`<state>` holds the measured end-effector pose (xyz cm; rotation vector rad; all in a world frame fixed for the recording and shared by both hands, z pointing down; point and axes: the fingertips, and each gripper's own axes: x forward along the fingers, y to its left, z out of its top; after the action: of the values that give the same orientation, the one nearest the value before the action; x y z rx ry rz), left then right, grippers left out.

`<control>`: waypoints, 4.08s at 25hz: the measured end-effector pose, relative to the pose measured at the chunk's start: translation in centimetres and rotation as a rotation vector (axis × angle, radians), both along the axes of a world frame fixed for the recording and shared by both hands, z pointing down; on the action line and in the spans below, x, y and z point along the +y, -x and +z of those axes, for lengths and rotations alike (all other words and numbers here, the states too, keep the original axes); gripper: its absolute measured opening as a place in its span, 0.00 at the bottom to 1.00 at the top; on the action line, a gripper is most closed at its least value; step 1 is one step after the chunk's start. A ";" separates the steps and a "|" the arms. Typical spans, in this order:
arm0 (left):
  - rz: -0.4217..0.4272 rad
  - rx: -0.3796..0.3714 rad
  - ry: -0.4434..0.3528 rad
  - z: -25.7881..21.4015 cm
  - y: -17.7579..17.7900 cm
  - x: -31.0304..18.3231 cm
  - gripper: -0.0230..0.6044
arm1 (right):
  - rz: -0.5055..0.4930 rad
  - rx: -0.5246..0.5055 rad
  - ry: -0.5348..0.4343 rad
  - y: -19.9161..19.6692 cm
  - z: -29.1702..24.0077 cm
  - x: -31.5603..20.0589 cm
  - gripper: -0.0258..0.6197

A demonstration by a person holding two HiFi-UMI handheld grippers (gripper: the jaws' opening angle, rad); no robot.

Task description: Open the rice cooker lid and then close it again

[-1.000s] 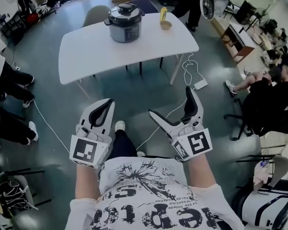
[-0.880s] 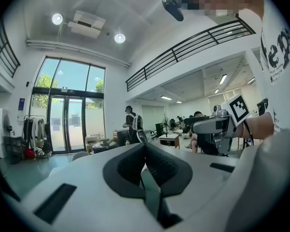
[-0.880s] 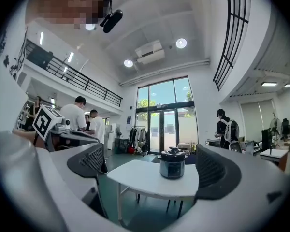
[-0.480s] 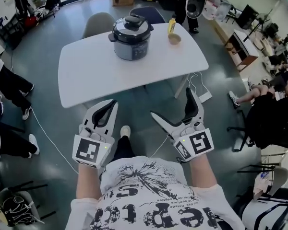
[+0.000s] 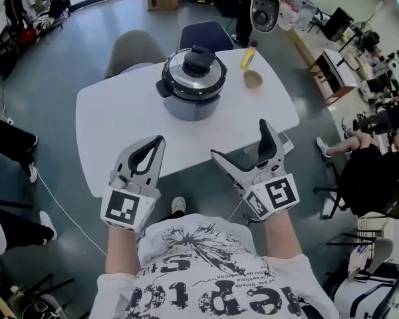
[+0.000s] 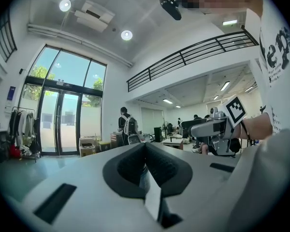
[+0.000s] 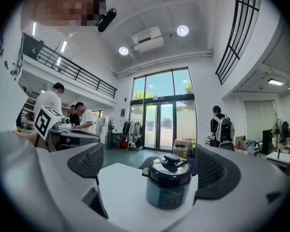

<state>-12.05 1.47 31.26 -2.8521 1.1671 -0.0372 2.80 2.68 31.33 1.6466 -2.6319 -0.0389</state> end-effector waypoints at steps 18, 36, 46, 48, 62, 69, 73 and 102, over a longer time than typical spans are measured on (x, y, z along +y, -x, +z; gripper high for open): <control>-0.118 -0.038 0.030 1.4 0.4 -17.6 0.06 | -0.127 -0.023 0.177 0.7 3.4 -22.6 0.96; -0.395 -0.022 0.043 2.2 -5.4 -26.3 0.06 | -0.556 0.451 0.582 0.4 12.2 -36.5 0.89; -0.429 0.014 0.045 2.2 -5.3 -27.9 0.06 | -0.585 0.678 0.802 1.5 16.0 -38.1 0.68; -0.418 0.023 0.040 1.7 -5.3 -27.7 0.06 | -0.568 0.682 0.841 1.5 15.9 -38.2 0.63; -0.381 0.009 0.036 1.9 -5.2 -27.7 0.06 | -0.539 0.702 0.926 1.7 16.2 -38.2 0.49; -0.386 -0.003 0.037 1.7 -4.2 -27.2 0.06 | -0.517 0.661 0.938 1.9 15.1 -38.2 0.49; -0.381 0.003 0.030 1.3 -3.8 -27.2 0.06 | -0.496 0.664 0.895 1.9 13.3 -38.8 0.49; -0.033 -0.027 0.053 3.4 -3.1 -14.7 0.06 | -0.215 0.457 0.946 -2.4 12.3 -18.5 0.49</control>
<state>-8.98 -13.20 34.61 -2.8677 1.2269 -0.1090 5.20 -15.84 43.61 0.8898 -1.9509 0.6310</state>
